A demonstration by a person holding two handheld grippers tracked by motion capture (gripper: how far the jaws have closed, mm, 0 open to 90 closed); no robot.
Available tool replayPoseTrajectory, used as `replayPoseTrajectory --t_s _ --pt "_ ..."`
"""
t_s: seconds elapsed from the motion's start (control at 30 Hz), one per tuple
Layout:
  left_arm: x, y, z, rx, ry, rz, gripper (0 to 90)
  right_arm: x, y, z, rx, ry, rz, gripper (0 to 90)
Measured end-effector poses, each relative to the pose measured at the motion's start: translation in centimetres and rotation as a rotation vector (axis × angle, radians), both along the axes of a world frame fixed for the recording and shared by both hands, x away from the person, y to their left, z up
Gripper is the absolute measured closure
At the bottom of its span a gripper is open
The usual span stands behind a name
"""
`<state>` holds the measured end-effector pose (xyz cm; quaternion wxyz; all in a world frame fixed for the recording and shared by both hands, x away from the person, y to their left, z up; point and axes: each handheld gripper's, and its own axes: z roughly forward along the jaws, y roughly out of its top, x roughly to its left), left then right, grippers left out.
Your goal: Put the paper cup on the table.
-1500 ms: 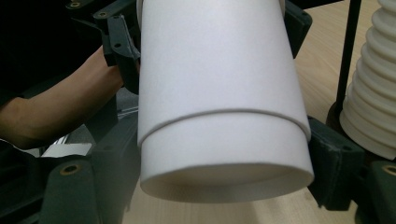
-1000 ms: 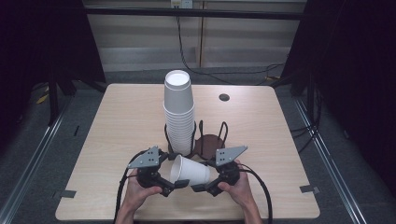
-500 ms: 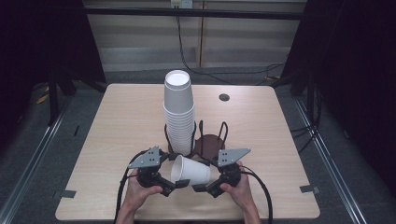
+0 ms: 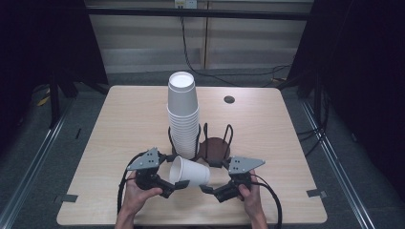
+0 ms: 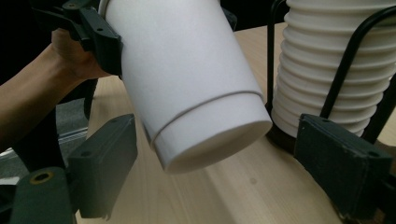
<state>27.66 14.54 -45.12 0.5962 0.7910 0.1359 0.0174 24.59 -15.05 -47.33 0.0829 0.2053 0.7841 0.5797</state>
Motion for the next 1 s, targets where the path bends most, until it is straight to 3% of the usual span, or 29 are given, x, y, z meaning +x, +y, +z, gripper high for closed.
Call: replayPoseTrajectory --t_s 0.23,0.47,0.53,0.63,0.7,0.83,0.97,1.0 --pt "0.1 1.2 0.2 0.034 0.005 0.038 8.8 -0.4 -0.6 0.1 -0.002 -0.039 -0.061 13.1" --pt "0.1 2.3 0.1 0.074 0.018 0.047 8.8 -1.0 -1.9 -0.8 0.023 -0.096 -0.225 13.0" --pt "0.1 2.4 0.1 0.075 0.021 0.049 8.8 -1.1 -2.2 -1.1 0.027 -0.105 -0.25 13.0" --pt "0.2 2.9 0.3 0.086 0.024 0.056 8.8 -1.2 -2.7 -1.6 0.042 -0.129 -0.299 13.0" --pt "0.2 3.3 0.4 0.101 0.031 0.066 8.8 -1.3 -3.0 -1.9 0.08 -0.129 -0.319 13.2" --pt "0.4 3.6 0.6 0.112 0.035 0.078 8.7 -1.4 -3.3 -2.5 0.104 -0.116 -0.337 13.3" --pt "0.6 3.9 1.0 0.136 0.037 0.074 8.7 -1.4 -3.6 -3.0 0.117 -0.139 -0.398 13.4" --pt "0.7 4.2 1.1 0.14 0.043 0.077 8.7 -1.4 -3.6 -3.3 0.119 -0.159 -0.435 13.5"
